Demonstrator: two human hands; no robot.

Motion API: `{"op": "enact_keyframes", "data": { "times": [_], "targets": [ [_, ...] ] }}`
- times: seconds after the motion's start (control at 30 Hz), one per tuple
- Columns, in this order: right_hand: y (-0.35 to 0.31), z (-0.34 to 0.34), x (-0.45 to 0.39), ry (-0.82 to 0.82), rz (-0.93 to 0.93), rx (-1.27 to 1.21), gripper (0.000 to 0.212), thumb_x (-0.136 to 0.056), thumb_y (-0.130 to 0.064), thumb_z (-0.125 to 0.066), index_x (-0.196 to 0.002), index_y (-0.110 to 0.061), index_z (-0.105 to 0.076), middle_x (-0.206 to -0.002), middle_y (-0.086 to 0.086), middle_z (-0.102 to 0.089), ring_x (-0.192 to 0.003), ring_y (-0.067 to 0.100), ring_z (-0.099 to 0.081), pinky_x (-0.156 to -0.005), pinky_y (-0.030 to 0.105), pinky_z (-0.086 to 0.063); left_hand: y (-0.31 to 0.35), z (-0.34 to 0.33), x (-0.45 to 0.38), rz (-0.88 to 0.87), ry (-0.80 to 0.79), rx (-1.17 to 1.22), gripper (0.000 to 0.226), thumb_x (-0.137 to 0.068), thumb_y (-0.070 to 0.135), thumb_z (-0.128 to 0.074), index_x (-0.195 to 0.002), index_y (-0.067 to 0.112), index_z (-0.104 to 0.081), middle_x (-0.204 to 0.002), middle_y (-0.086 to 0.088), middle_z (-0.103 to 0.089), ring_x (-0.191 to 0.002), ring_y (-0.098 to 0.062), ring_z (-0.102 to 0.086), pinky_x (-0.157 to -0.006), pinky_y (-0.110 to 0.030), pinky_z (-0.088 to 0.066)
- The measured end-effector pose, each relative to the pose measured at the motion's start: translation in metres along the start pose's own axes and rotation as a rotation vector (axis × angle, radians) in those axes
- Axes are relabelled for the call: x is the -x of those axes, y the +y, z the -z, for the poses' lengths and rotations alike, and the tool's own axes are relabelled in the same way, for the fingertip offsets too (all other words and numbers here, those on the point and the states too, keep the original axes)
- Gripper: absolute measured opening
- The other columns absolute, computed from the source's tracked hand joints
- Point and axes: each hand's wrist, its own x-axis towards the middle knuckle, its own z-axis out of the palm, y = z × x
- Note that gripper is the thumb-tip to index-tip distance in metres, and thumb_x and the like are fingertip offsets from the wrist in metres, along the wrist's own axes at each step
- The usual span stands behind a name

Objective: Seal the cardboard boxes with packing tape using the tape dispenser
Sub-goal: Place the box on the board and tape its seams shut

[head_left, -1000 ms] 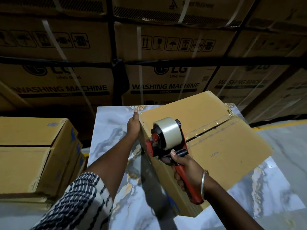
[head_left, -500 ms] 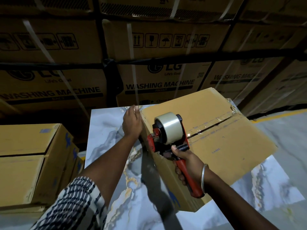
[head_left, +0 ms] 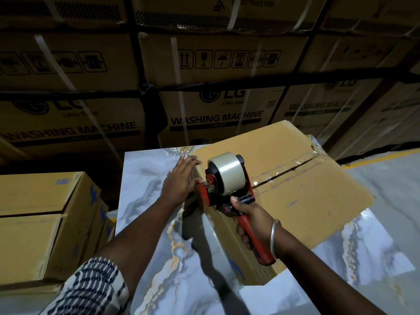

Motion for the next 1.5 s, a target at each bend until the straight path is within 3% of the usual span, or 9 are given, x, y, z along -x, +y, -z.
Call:
{"op": "enact_keyframes", "data": {
  "times": [0.17,0.43,0.53,0.63,0.77,0.93,1.1,1.33,1.5],
  "targets": [
    [0.004,0.007,0.008,-0.002,0.007,0.081,0.057,-0.092,-0.063,-0.056,-0.079,-0.008,-0.052,-0.055,0.009,-0.041,-0.041,0.022,-0.035,-0.045,0.025,-0.027,0.005,0.001,-0.005,0.078,-0.043,-0.025,0.055,-0.089,0.077,-0.032,-0.135,0.046,-0.035,-0.157,0.018,-0.027,-0.154,-0.018,-0.008,-0.101,-0.07,-0.037],
    [0.045,0.021,0.049,0.01,-0.011,-0.003,0.062,-0.079,-0.062,-0.068,-0.099,-0.005,-0.06,-0.056,0.005,-0.033,-0.044,0.017,-0.025,-0.043,0.024,-0.019,0.02,0.003,-0.006,0.137,-0.066,-0.117,0.046,-0.099,0.05,-0.053,-0.142,0.038,-0.042,-0.16,0.017,-0.025,-0.154,-0.016,-0.006,-0.107,-0.075,-0.019],
    [0.047,0.021,0.052,0.014,0.005,-0.012,0.057,-0.076,-0.063,-0.071,-0.103,-0.015,-0.058,-0.055,0.004,-0.034,-0.044,0.017,-0.025,-0.043,0.024,-0.019,0.022,0.004,0.001,0.028,-0.033,-0.139,0.047,-0.101,0.041,-0.051,-0.147,0.034,-0.043,-0.16,0.012,-0.032,-0.154,-0.016,-0.009,-0.111,-0.073,-0.016],
    [0.047,0.021,0.052,0.014,0.012,-0.02,0.062,-0.087,-0.058,-0.066,-0.108,0.001,-0.065,-0.056,0.003,-0.035,-0.042,0.016,-0.027,-0.043,0.022,-0.019,0.027,0.003,0.018,-0.215,-0.069,-0.036,0.043,-0.104,0.038,-0.046,-0.147,0.04,-0.04,-0.157,0.013,-0.035,-0.152,-0.016,-0.014,-0.115,-0.067,-0.016],
    [0.048,0.022,0.049,0.009,0.02,-0.038,0.067,-0.088,-0.054,-0.06,-0.111,0.008,-0.064,-0.057,0.002,-0.035,-0.043,0.015,-0.027,-0.042,0.022,-0.019,0.036,-0.001,0.029,-0.386,-0.062,0.052,0.057,-0.1,0.06,-0.034,-0.114,0.018,-0.071,-0.139,0.003,-0.058,-0.141,-0.024,-0.035,-0.104,-0.069,-0.031],
    [0.048,0.025,0.041,0.011,0.027,-0.04,0.067,-0.094,-0.05,-0.059,-0.12,0.012,-0.059,-0.057,0.002,-0.036,-0.044,0.017,-0.027,-0.042,0.023,-0.02,0.033,-0.005,0.022,-0.446,0.045,0.021,0.032,-0.091,0.044,-0.057,-0.098,0.019,-0.077,-0.125,0.001,-0.069,-0.131,-0.025,-0.052,-0.089,-0.059,-0.052],
    [0.034,0.027,0.028,0.008,0.038,-0.04,0.056,-0.092,-0.051,-0.06,-0.094,0.004,-0.067,-0.056,0.007,-0.036,-0.04,0.02,-0.029,-0.042,0.024,-0.022,0.033,-0.011,0.004,-0.348,0.001,0.026,0.022,-0.083,0.015,-0.077,-0.105,0.018,-0.077,-0.128,0.002,-0.068,-0.133,-0.023,-0.051,-0.09,-0.05,-0.055],
    [0.007,0.033,0.009,0.036,-0.024,0.022,0.054,-0.093,-0.058,-0.058,-0.076,-0.007,-0.053,-0.055,0.009,-0.039,-0.039,0.021,-0.034,-0.045,0.025,-0.023,0.041,-0.01,-0.026,-0.178,-0.077,0.045,0.037,-0.088,0.006,-0.071,-0.119,0.026,-0.073,-0.137,0.01,-0.061,-0.137,-0.002,-0.036,-0.093,-0.039,-0.054],
    [0.01,0.038,0.027,0.034,-0.052,0.041,0.054,-0.093,-0.059,-0.057,-0.065,-0.014,-0.047,-0.055,0.007,-0.037,-0.042,0.019,-0.03,-0.046,0.026,-0.021,0.035,-0.013,-0.032,-0.161,-0.116,0.041,0.036,-0.091,0.008,-0.069,-0.119,0.03,-0.072,-0.136,0.018,-0.059,-0.141,-0.002,-0.033,-0.092,-0.04,-0.055]
  ]
}}
